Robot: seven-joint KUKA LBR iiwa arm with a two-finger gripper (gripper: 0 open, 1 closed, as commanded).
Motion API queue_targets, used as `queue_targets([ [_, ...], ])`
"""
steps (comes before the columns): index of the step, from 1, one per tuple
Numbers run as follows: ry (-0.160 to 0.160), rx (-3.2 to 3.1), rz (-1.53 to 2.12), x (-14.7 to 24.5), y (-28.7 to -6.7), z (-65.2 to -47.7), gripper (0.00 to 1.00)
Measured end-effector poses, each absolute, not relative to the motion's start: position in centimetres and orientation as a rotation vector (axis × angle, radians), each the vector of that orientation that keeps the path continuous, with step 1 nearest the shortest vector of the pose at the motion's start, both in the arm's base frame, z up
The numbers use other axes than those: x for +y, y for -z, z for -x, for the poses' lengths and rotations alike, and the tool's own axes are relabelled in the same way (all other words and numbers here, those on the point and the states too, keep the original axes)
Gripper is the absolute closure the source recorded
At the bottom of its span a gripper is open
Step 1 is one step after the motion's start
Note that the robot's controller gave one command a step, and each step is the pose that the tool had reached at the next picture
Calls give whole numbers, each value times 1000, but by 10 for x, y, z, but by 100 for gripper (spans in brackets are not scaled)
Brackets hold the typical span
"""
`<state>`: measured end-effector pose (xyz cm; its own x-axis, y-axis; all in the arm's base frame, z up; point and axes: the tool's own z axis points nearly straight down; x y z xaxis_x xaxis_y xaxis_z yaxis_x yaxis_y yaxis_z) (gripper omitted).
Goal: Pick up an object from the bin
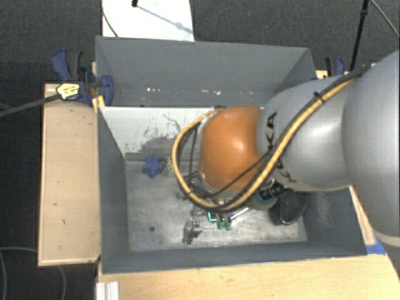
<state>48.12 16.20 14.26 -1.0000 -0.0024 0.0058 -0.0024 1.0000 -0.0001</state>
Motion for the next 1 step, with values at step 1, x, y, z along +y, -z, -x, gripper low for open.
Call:
queue_targets([
  [1,-6,-3140,-57,73,-108,-510,0],
])
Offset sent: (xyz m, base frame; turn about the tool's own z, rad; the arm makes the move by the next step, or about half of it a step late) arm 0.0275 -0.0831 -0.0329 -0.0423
